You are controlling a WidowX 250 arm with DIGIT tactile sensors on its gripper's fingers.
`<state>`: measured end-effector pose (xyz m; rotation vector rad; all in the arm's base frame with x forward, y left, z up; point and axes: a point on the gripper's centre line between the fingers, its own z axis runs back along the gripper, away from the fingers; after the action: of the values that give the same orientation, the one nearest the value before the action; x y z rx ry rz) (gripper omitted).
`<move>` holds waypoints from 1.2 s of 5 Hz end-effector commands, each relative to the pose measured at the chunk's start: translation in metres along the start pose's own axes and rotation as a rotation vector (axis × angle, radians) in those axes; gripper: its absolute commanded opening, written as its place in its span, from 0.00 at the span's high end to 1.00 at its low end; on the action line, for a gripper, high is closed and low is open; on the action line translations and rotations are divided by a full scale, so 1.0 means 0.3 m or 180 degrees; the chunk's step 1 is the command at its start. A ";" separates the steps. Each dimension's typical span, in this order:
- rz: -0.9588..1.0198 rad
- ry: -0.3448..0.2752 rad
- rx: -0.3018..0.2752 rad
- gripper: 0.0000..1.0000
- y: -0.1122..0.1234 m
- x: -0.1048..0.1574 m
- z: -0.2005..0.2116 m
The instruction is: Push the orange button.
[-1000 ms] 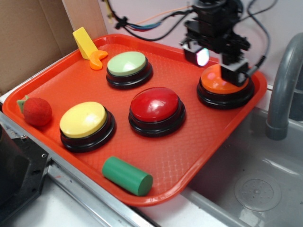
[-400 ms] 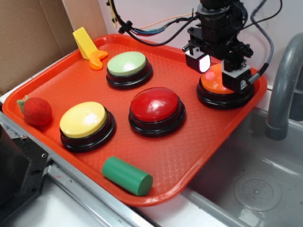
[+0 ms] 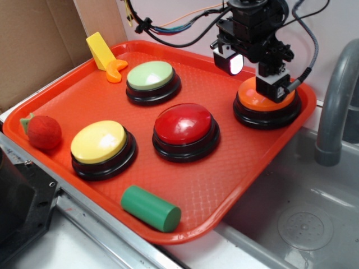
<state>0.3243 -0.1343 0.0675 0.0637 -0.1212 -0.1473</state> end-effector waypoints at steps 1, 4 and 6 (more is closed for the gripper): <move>-0.0028 -0.0120 -0.0208 0.00 0.002 0.060 0.000; -0.0074 -0.0185 -0.0223 0.00 0.002 0.044 0.033; 0.0028 -0.0260 -0.0156 0.00 0.022 -0.010 0.232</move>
<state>0.3099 -0.1273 0.1081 0.0344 -0.1233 -0.1489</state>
